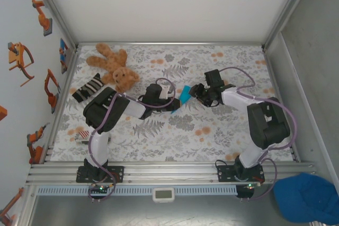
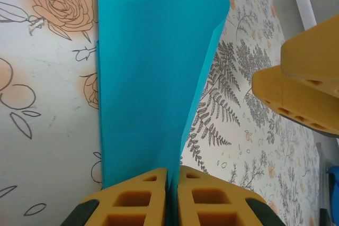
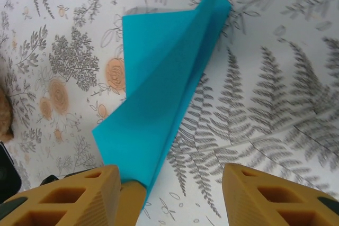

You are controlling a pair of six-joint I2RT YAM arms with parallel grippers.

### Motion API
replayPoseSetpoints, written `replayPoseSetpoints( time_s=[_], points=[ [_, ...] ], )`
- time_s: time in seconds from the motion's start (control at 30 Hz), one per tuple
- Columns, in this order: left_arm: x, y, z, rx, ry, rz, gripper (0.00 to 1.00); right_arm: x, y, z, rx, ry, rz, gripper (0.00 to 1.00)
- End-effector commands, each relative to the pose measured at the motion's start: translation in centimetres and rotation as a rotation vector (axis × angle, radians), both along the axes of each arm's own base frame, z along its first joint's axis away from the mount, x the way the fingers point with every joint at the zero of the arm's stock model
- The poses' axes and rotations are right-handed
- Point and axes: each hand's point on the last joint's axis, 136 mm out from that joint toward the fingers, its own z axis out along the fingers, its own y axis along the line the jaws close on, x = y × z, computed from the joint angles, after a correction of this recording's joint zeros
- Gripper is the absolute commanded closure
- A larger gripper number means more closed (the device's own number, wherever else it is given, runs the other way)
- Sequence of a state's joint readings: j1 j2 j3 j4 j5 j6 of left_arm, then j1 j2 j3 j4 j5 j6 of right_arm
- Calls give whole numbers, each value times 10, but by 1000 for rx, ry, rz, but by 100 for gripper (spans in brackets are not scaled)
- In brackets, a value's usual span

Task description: Fold a paper plane with a square sheet of paper (pick it up from the middle)

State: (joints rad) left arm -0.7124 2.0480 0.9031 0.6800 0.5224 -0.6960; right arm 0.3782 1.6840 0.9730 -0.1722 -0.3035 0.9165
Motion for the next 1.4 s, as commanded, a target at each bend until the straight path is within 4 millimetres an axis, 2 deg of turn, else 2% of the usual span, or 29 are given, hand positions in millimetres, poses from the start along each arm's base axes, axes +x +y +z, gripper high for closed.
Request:
replayPoseSetpoints(
  time_s=[0.0, 0.23, 0.47, 0.77, 1.07, 1.37],
  points=[
    [-1, 3, -10, -3, 43, 12, 88, 0, 6, -1, -37, -12, 89, 46],
    [-1, 4, -10, -24, 103, 43, 88, 0, 16, -14, -80, 2, 166, 41],
    [-3, 8, -14, -11, 122, 51, 88, 8, 20, -24, -97, 14, 185, 41],
    [-5, 10, -21, 8, 149, 54, 85, 5, 14, -47, -162, 85, 185, 40],
    [-10, 13, -34, 45, 190, 55, 81, 0, 15, -70, -196, 141, 190, 35],
    [-13, 20, -41, 68, 265, 66, 85, -7, 7, -84, -247, 203, 177, 34]
  ],
)
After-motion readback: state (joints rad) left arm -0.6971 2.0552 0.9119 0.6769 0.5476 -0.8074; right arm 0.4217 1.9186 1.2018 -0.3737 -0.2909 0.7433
